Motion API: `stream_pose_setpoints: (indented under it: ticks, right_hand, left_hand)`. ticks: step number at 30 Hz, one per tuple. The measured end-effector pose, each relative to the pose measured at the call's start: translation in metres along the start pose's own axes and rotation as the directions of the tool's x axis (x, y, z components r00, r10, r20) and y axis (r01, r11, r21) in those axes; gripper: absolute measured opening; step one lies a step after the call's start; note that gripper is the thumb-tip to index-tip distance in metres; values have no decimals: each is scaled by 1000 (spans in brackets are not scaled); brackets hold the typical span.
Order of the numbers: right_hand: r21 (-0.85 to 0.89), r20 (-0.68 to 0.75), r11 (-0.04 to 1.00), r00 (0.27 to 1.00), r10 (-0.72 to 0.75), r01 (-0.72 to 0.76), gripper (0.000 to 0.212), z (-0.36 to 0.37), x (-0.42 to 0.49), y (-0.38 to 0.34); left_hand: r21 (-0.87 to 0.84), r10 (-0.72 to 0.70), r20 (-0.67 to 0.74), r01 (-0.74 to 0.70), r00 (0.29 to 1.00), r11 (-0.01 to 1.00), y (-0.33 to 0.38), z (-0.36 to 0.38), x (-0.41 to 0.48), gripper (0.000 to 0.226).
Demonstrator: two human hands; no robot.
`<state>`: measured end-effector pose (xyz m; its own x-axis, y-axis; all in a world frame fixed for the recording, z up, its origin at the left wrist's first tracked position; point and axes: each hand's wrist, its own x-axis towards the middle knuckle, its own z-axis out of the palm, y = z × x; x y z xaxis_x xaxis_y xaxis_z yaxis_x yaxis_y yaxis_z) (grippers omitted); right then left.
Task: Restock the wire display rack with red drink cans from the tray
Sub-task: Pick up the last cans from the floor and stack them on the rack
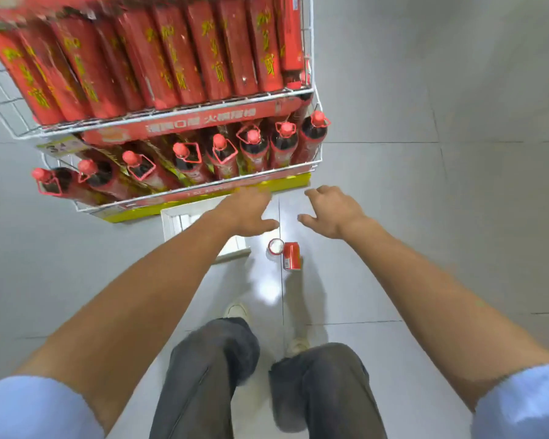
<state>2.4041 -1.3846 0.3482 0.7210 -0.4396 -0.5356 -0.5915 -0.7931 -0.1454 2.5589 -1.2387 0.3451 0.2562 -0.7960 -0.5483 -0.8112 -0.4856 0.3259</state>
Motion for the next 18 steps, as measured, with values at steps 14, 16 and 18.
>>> stream_pose_setpoints:
  ticks: [14,16,18]
  right_hand:
    - [42,133,981,974,181,-188,53,328,183,63]
    - [66,137,975,970,201,-211,50,356,194,64]
    - [113,129,966,967,219,-233,50,383,202,62]
  left_hand:
    - [-59,7,120,0,993,998,-97,302,221,56]
    - [-78,10,132,1,991,997,-103,324,232,59]
    - [-127,-2,100,15,995,992,-106,344,239,62]
